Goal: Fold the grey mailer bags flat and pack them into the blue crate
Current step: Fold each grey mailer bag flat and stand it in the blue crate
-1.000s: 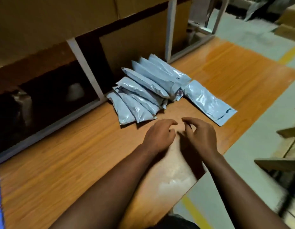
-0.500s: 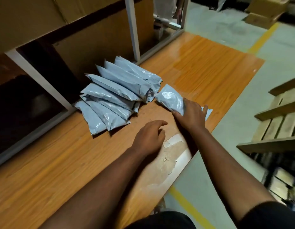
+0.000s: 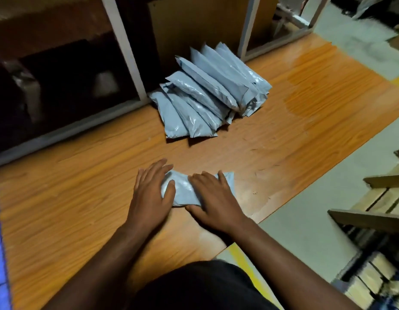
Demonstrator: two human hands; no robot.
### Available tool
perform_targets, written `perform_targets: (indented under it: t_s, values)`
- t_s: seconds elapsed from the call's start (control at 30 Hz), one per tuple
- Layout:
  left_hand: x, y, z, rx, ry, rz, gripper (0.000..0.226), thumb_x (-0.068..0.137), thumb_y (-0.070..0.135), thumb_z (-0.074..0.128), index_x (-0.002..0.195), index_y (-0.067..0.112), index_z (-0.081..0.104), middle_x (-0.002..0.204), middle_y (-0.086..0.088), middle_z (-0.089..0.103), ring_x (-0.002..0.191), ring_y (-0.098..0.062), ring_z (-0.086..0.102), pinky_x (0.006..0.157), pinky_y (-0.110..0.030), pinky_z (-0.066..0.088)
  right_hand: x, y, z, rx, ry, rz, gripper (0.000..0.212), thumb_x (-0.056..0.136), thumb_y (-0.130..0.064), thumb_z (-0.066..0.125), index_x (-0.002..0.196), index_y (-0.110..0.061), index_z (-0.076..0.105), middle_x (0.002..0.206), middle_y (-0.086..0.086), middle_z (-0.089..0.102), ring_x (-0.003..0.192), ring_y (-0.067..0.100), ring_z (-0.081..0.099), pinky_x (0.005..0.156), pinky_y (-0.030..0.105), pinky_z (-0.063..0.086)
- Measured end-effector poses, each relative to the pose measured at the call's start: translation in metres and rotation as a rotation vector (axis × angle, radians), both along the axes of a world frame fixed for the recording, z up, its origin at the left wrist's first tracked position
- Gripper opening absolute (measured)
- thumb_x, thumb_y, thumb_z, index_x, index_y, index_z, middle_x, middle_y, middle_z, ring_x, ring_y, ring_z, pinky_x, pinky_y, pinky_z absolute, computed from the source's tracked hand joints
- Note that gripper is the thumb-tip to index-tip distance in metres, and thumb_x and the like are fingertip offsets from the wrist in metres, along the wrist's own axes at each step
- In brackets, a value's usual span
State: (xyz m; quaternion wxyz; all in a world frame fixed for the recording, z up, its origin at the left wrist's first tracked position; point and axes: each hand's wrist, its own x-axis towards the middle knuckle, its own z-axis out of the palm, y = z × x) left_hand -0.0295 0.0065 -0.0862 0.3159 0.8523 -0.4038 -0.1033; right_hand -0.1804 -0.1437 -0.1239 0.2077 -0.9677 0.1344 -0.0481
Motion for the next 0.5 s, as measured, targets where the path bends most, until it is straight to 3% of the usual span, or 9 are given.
perform_targets:
  t_s: [0.23, 0.4, 0.5]
  values:
    - [0.032, 0.127, -0.029, 0.218, -0.005, 0.367, 0.050, 0.105, 0.046, 0.033, 0.146, 0.025, 0.052, 0.157, 0.006, 0.045, 0.150, -0.013, 0.031, 0.126, -0.048, 0.000, 0.117, 0.079, 0.002, -0.022, -0.031, 0.504, 0.068, 0.094, -0.043, 0.062, 0.153, -0.015, 0.043, 0.152, 0.008, 0.048, 0.143, 0.030, 0.040, 0.120, 0.058, 0.021]
    - [0.046, 0.146, -0.021, 0.324, -0.073, 0.452, 0.071, 0.102, 0.055, 0.011, 0.155, 0.021, 0.042, 0.164, 0.002, 0.034, 0.154, -0.015, 0.022, 0.127, -0.047, -0.003, 0.151, 0.098, 0.002, -0.059, 0.064, 0.594, 0.075, 0.097, -0.057, 0.052, 0.160, -0.021, 0.032, 0.166, 0.006, 0.032, 0.153, 0.027, 0.026, 0.124, 0.058, 0.015]
    - [0.048, 0.142, -0.021, 0.349, -0.079, 0.449, 0.075, 0.100, 0.053, 0.002, 0.158, 0.019, 0.037, 0.166, 0.002, 0.032, 0.156, -0.016, 0.019, 0.127, -0.044, -0.001, 0.149, 0.098, 0.006, -0.006, 0.029, 0.508, 0.060, 0.103, -0.058, 0.039, 0.150, -0.022, 0.049, 0.157, 0.003, 0.047, 0.144, 0.024, 0.039, 0.119, 0.056, 0.025]
